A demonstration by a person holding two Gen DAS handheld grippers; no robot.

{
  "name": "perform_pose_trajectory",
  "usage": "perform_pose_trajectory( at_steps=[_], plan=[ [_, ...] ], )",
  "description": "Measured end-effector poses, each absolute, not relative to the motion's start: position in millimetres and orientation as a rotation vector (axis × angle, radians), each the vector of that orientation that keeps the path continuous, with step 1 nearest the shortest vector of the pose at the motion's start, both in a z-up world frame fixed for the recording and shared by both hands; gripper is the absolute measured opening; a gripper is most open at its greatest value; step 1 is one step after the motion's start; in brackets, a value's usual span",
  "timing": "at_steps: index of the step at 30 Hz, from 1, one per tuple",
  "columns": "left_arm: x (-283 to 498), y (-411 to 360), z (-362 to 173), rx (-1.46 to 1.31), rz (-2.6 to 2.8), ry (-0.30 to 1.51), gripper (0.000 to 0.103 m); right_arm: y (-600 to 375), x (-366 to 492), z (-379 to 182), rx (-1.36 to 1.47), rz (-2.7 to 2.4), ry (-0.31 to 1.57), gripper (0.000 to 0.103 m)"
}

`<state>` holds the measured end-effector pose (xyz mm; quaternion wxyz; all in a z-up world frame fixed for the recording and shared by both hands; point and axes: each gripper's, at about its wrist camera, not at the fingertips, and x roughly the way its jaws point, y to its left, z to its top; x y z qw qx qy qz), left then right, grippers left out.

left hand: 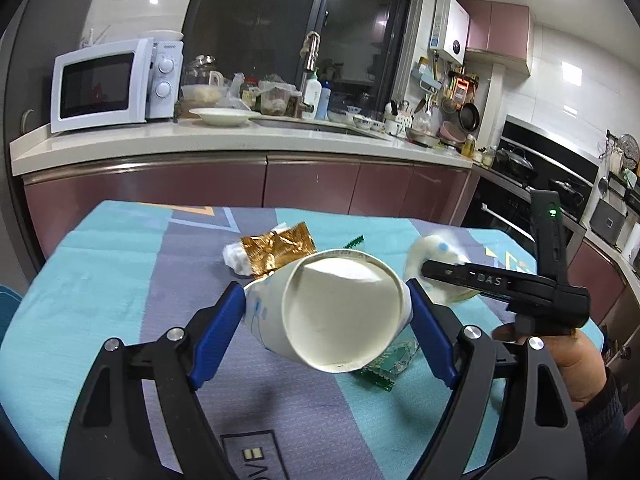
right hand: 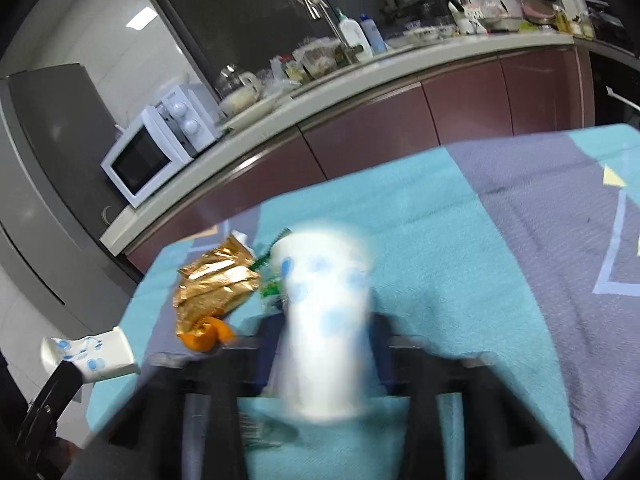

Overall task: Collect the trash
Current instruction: 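Grasp the blue-dotted paper cup with the right tool while the left tool holds its cup, then carry both paper cups in both tools over to the teal bin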

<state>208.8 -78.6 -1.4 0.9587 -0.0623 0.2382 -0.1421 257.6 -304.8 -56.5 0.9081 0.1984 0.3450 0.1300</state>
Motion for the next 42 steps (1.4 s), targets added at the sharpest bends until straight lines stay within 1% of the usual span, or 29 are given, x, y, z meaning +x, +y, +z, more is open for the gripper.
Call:
perform_pose_trajectory(
  at_steps=[10, 15, 22, 33, 42],
  plan=[
    [165.1, -38.9, 27.8, -0.147, -0.221, 0.402, 0.080, -280.6, 211.5, 2.3, 0.312, 0.323, 0.562, 0.022],
    [137.2, -11.5, 38.9, -0.152, -0.174, 0.368, 0.080, -250.1, 179.9, 32.9, 0.258, 0.408, 0.487, 0.022],
    [84.5, 32.2, 57.2, -0.159, -0.080, 0.300, 0.080, -199.0, 144.2, 61.8, 0.190, 0.544, 0.414, 0.022],
    [16.8, 127.9, 65.2, -0.169, 0.150, 0.255, 0.080, -109.5, 125.4, 65.2, 0.145, 0.765, 0.423, 0.022],
    [-0.4, 234.6, 58.6, -0.143, 0.384, 0.275, 0.080, -21.9, 149.7, 60.0, 0.098, 0.911, 0.491, 0.022]
  ],
)
